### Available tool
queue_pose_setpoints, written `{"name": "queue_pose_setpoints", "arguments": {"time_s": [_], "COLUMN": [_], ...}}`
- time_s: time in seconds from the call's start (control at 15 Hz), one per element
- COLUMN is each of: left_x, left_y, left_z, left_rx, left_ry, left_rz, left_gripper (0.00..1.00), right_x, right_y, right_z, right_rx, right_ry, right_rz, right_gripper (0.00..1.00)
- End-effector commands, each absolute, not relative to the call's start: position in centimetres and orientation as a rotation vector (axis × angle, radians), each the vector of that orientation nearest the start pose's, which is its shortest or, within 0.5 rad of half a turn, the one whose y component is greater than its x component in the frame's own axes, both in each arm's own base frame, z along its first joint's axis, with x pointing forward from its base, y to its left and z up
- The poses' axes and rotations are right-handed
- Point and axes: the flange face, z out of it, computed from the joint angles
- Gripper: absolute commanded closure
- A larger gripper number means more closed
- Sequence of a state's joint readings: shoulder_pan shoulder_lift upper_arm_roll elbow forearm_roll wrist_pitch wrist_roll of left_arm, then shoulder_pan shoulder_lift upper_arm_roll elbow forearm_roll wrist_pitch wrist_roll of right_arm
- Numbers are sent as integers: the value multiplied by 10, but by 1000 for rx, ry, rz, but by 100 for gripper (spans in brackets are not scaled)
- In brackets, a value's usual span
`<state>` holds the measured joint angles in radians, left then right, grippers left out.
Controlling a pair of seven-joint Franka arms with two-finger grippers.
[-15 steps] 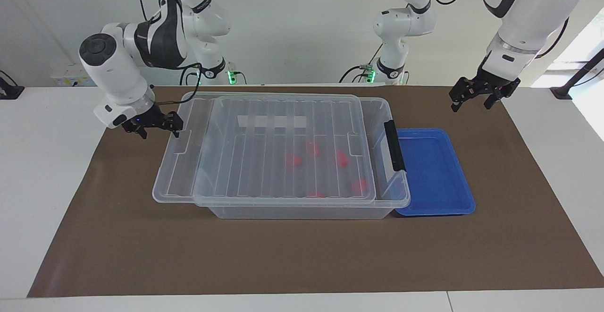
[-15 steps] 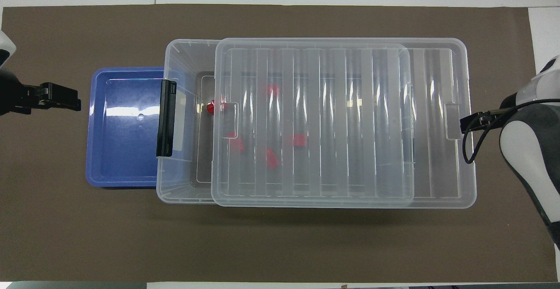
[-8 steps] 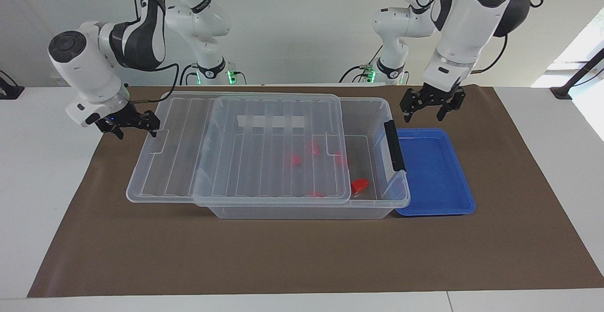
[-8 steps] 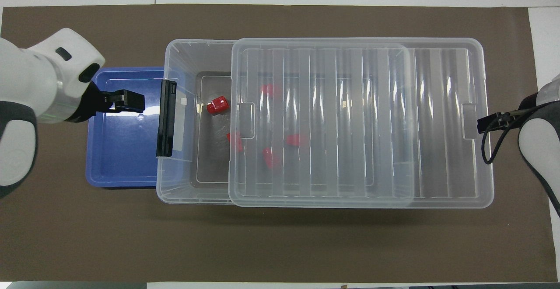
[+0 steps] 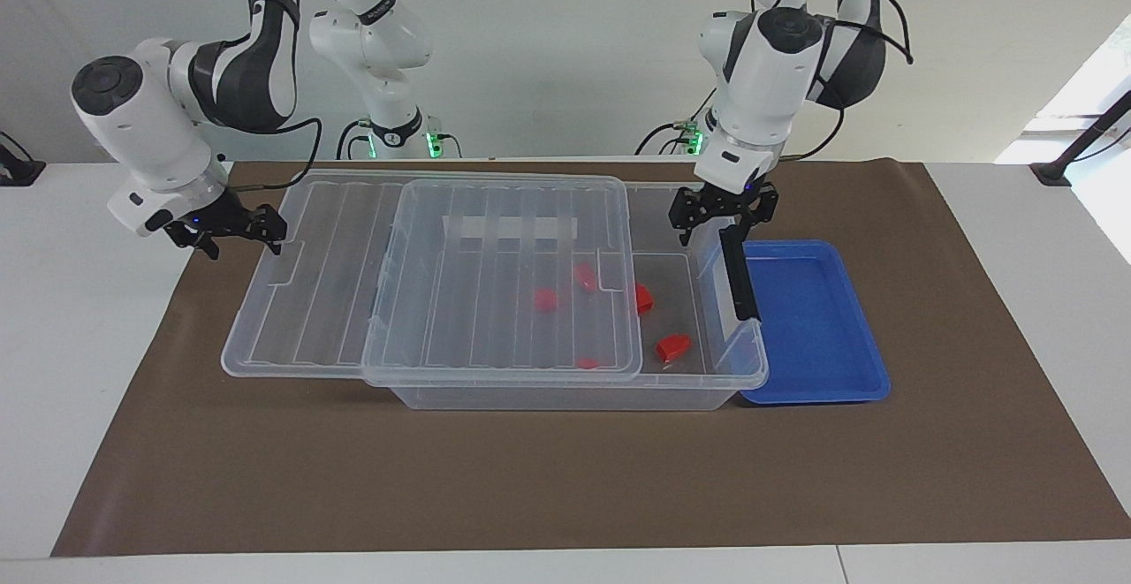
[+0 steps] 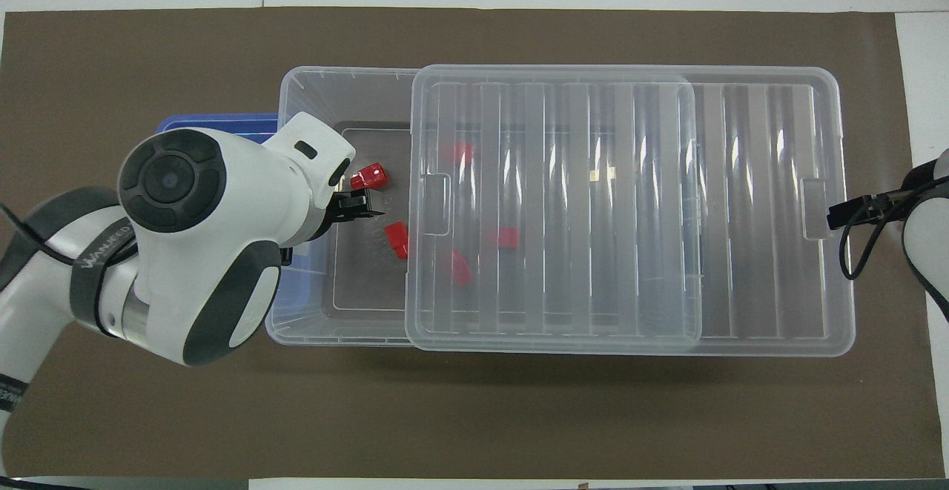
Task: Place red block in blue tray from box
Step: 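Reach the left gripper into the box and grasp a red block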
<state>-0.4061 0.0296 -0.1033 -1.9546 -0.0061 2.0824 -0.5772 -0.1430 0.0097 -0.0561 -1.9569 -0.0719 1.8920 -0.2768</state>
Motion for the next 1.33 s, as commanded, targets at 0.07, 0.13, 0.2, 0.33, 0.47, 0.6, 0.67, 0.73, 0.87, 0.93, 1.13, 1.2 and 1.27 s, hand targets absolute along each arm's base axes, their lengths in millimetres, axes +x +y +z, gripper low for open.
{"name": "queue_pose_setpoints", "arguments": {"time_s": [0.07, 0.13, 0.2, 0.33, 0.47, 0.6, 0.67, 0.73, 0.87, 0.93, 1.13, 1.2, 1.27], "left_x": [505, 504, 502, 497, 492, 478, 478, 479, 481, 482, 485, 485, 486], "left_y": [-293, -294, -293, -291, -296, -308, -308, -308, -310, -310, -312, -311, -312], "left_z": [431, 426, 419, 402, 388, 363, 355, 350, 334, 329, 320, 320, 321], "left_rx": [-3204, -3203, -3201, -3211, -3226, -3238, -3245, -3249, -3244, -3245, -3249, -3246, -3244], "left_ry": [-227, -225, -227, -259, -286, -255, -257, -260, -279, -297, -352, -361, -364], "left_rz": [-110, -105, -101, -131, -173, -182, -198, -208, -186, -189, -198, -194, -190], "left_gripper": [5, 5, 6, 6, 6, 6, 7, 7, 14, 28, 89, 100, 100], "right_x": [535, 534, 534, 533, 532, 531, 530, 529, 529, 529, 529, 528, 528], "right_y": [-126, -132, -135, -140, -143, -144, -150, -153, -153, -153, -155, -157, -158], "right_z": [465, 465, 466, 465, 466, 465, 465, 465, 465, 465, 466, 466, 466], "right_rx": [-3202, -3201, -3201, -3199, -3199, -3197, -3197, -3195, -3196, -3195, -3196, -3196, -3196], "right_ry": [-220, -222, -222, -237, -230, -244, -242, -247, -249, -249, -247, -242, -239], "right_rz": [123, 125, 123, 127, 125, 128, 127, 130, 128, 130, 128, 128, 128], "right_gripper": [0, 0, 0, 0, 0, 0, 0, 0, 0, 0, 0, 0, 0]}}
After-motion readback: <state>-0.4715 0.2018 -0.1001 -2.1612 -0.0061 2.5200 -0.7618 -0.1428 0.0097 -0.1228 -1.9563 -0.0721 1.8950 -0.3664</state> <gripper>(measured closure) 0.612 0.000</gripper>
